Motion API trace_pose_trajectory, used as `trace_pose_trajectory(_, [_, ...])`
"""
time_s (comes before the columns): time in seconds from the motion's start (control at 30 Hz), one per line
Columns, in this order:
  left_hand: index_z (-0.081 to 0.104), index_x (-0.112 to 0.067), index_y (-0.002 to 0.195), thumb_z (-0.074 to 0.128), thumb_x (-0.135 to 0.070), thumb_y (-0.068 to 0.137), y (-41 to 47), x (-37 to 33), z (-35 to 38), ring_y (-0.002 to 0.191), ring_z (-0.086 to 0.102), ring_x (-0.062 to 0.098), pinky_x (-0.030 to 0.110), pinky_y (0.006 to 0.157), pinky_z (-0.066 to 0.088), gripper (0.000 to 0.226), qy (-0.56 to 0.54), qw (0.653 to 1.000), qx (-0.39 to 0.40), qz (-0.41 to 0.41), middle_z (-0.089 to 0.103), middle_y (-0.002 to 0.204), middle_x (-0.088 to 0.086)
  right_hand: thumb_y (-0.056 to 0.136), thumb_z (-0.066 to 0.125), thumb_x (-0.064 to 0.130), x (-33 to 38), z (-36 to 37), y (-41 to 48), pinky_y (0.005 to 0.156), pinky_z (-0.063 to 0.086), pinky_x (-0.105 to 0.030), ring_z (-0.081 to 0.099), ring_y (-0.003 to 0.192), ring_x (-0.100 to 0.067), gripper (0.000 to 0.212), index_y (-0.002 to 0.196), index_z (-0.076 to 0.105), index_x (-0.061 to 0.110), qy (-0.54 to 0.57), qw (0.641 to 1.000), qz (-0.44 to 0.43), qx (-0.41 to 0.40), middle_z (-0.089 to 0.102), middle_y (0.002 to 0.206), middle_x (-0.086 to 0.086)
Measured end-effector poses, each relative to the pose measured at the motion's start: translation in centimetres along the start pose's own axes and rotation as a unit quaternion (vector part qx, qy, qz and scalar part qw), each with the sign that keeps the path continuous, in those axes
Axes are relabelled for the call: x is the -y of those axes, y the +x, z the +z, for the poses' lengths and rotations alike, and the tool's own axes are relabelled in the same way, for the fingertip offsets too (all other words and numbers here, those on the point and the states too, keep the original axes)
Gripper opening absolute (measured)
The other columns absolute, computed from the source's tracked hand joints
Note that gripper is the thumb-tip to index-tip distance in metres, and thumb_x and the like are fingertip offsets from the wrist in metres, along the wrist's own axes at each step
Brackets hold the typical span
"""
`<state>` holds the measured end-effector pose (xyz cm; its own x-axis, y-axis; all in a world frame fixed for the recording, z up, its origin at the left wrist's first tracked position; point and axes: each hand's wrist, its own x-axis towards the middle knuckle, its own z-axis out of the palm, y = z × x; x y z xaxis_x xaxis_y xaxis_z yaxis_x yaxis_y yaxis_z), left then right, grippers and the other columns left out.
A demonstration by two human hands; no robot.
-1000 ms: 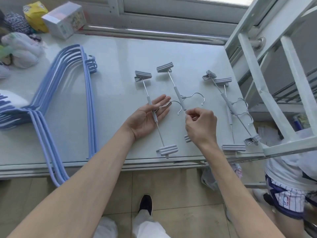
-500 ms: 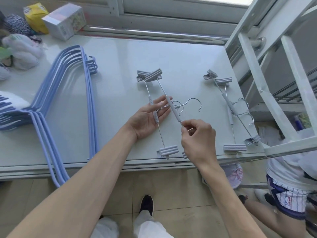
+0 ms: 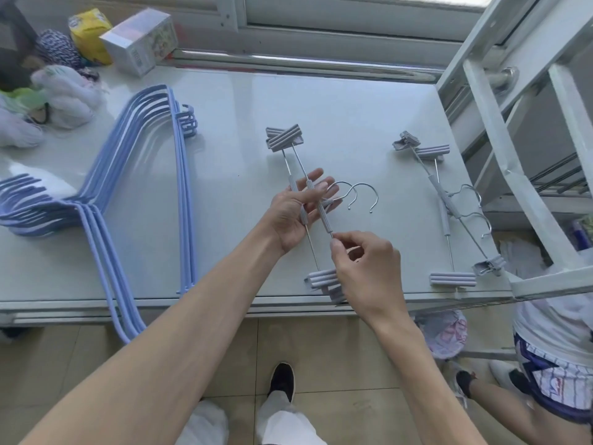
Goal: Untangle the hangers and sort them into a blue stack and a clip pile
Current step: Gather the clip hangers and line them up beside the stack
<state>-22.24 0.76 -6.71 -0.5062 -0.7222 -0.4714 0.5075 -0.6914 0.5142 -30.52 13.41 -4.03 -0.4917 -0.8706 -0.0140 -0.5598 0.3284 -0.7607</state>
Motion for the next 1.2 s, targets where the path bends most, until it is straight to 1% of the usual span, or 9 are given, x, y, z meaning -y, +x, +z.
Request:
trace_pose_trajectory(0.1, [0.058, -0.002, 0.115, 0.055, 0.011, 0.089, 0.1, -0.3, 0.2, 0.087, 0.072, 0.024, 0.034, 0.073, 0.061, 0.029, -0.01, 1.0, 0.001, -0.016, 0.067, 0.109, 0.015, 0.091, 0.061, 0.027, -0.5, -2.1, 0.8, 0.06, 0.045, -0.022, 0.058, 0.058, -0.006, 0.023, 0.074, 0.072, 0.017, 0.014, 1.0, 0.012, 0.007, 0.063, 0.059, 0.014])
trace_pose_trajectory(0.23, [0.057, -0.002, 0.118, 0.055, 0.01, 0.09, 0.0, -0.6, 0.5, 0.092, 0.07, 0.025, 0.034, 0.076, 0.061, 0.031, -0.005, 1.0, 0.008, -0.029, 0.066, 0.11, 0.015, 0.09, 0.06, 0.026, -2.8, -6.4, 3.0, 0.076, 0.054, -0.038, 0.066, 0.075, -0.021, 0.02, 0.086, 0.075, 0.013, -0.004, 0.995, 0.047, -0.093, 0.072, 0.076, 0.0])
trace_pose_trajectory(0.37, [0.054, 0.0, 0.127, 0.056, 0.007, 0.091, 0.1, -0.5, 0.7, 0.1, 0.068, 0.026, 0.037, 0.081, 0.06, 0.037, 0.003, 0.999, 0.008, -0.036, 0.066, 0.113, 0.014, 0.088, 0.059, 0.015, -5.6, -10.5, 5.1, 0.083, 0.049, -0.035, 0.063, 0.084, -0.027, 0.02, 0.1, 0.073, 0.009, -0.099, 0.98, 0.072, -0.154, 0.072, 0.093, -0.014])
trace_pose_trajectory(0.57, [0.056, 0.0, 0.118, 0.057, 0.005, 0.091, 0.3, -0.2, 1.3, 0.102, 0.067, 0.025, 0.041, 0.079, 0.06, 0.028, -0.008, 0.999, 0.015, -0.051, 0.068, 0.105, 0.014, 0.089, 0.061, 0.019, -8.2, -12.4, 7.6, 0.095, 0.044, -0.04, 0.059, 0.104, -0.034, 0.032, 0.117, 0.066, 0.004, -0.186, 0.97, 0.123, -0.092, 0.066, 0.111, -0.019])
trace_pose_trajectory(0.7, [0.055, 0.0, 0.122, 0.061, 0.005, 0.088, 0.3, -0.1, 1.8, 0.1, 0.068, 0.025, 0.04, 0.079, 0.06, 0.034, 0.015, 0.998, 0.015, -0.057, 0.067, 0.109, 0.015, 0.089, 0.062, 0.022, -8.4, -12.1, 9.1, 0.085, 0.047, -0.034, 0.064, 0.095, -0.03, 0.026, 0.107, 0.07, 0.005, -0.193, 0.972, 0.121, -0.063, 0.071, 0.101, -0.015])
trace_pose_trajectory(0.8, [0.053, 0.0, 0.126, 0.061, 0.005, 0.089, 0.6, 0.0, 2.0, 0.101, 0.068, 0.025, 0.04, 0.079, 0.06, 0.039, 0.017, 0.998, 0.013, -0.061, 0.067, 0.11, 0.015, 0.086, 0.064, 0.024, -8.7, -11.6, 10.3, 0.086, 0.048, -0.036, 0.065, 0.091, -0.031, 0.021, 0.095, 0.072, 0.006, -0.2, 0.972, 0.115, -0.038, 0.072, 0.093, -0.017])
trace_pose_trajectory(0.97, [0.052, -0.002, 0.128, 0.059, 0.01, 0.087, 0.9, 0.1, 2.1, 0.103, 0.067, 0.026, 0.04, 0.08, 0.06, 0.043, 0.019, 0.998, 0.023, -0.06, 0.067, 0.113, 0.014, 0.086, 0.064, 0.023, -8.6, -11.4, 11.9, 0.089, 0.049, -0.039, 0.063, 0.096, -0.034, 0.018, 0.092, 0.074, 0.009, -0.214, 0.969, 0.119, -0.016, 0.071, 0.093, -0.018])
trace_pose_trajectory(1.1, [0.053, -0.002, 0.126, 0.057, 0.014, 0.086, 1.0, -0.1, 2.2, 0.103, 0.066, 0.027, 0.04, 0.081, 0.06, 0.043, 0.026, 0.998, 0.028, -0.058, 0.066, 0.116, 0.015, 0.086, 0.066, 0.019, -8.6, -11.5, 12.3, 0.085, 0.048, -0.035, 0.064, 0.094, -0.033, 0.016, 0.088, 0.076, 0.006, -0.214, 0.97, 0.118, -0.014, 0.072, 0.088, -0.017])
trace_pose_trajectory(1.2, [0.053, -0.002, 0.126, 0.056, 0.013, 0.087, 1.2, -0.2, 2.2, 0.102, 0.067, 0.026, 0.04, 0.081, 0.059, 0.041, 0.025, 0.998, 0.023, -0.059, 0.067, 0.115, 0.015, 0.083, 0.066, 0.013, -8.4, -11.1, 12.1, 0.083, 0.048, -0.033, 0.066, 0.091, -0.031, 0.014, 0.086, 0.076, 0.004, -0.197, 0.972, 0.117, -0.044, 0.073, 0.086, -0.017])
